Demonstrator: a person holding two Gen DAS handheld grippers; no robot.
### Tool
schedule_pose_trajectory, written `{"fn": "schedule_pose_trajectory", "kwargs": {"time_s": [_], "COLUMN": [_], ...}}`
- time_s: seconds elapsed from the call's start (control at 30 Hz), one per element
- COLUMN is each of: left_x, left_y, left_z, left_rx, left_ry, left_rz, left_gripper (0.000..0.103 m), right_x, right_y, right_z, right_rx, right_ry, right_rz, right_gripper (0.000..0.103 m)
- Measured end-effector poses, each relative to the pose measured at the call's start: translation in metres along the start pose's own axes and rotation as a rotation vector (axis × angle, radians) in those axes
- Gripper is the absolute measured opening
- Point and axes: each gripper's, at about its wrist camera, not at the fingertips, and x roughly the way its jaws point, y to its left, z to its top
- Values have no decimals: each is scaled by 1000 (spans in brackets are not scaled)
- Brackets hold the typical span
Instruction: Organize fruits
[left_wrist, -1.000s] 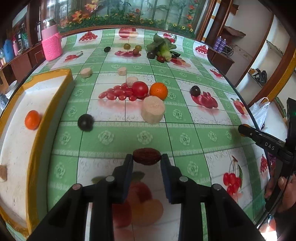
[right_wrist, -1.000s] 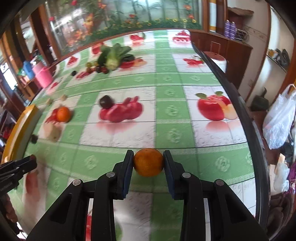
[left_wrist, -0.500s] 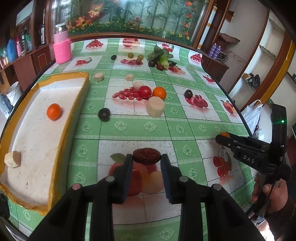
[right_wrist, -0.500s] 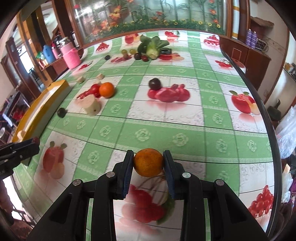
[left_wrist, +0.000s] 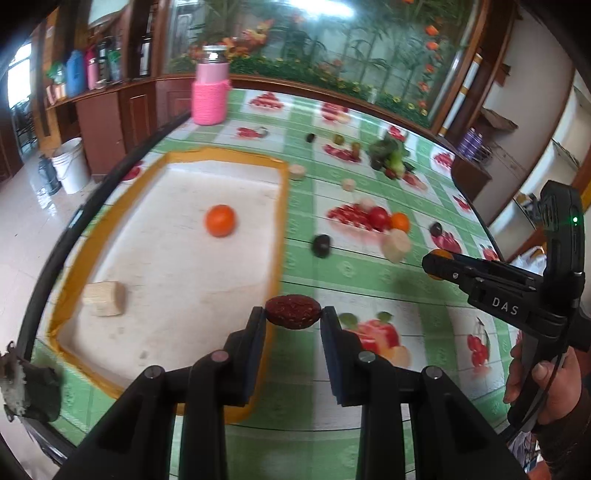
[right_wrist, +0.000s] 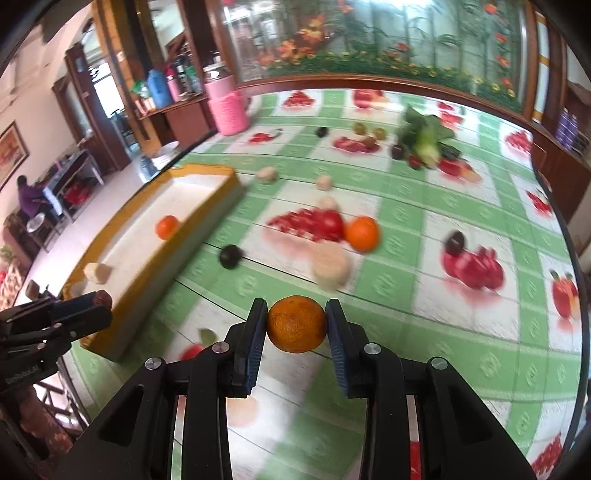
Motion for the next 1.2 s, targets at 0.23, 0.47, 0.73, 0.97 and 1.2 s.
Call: {"fn": "schedule_pose_trajectory", "kwargs": {"time_s": [0.23,0.47,0.73,0.97,1.2], "left_x": [-4,12,50,46,23], "left_y": [55,87,109,111,97], "left_z": [7,27,51,56,50], "left_rx": [-59,-90,-108,-97,-71], "left_ry": [-16,-4,39,27,-8], "left_rz": [100,144,171,157,100], "left_gripper": [33,33,33,33,33], "right_x": [24,55,124,105,73], "right_y": [59,95,114,98,59], "right_z": [29,73,109,109,48], "right_rx": [-96,-151,-170,-115,-214], "right_ry": [18,18,93,53,136], "right_rz": [100,128,95,155,109], "right_gripper": [31,31,31,31,40]}}
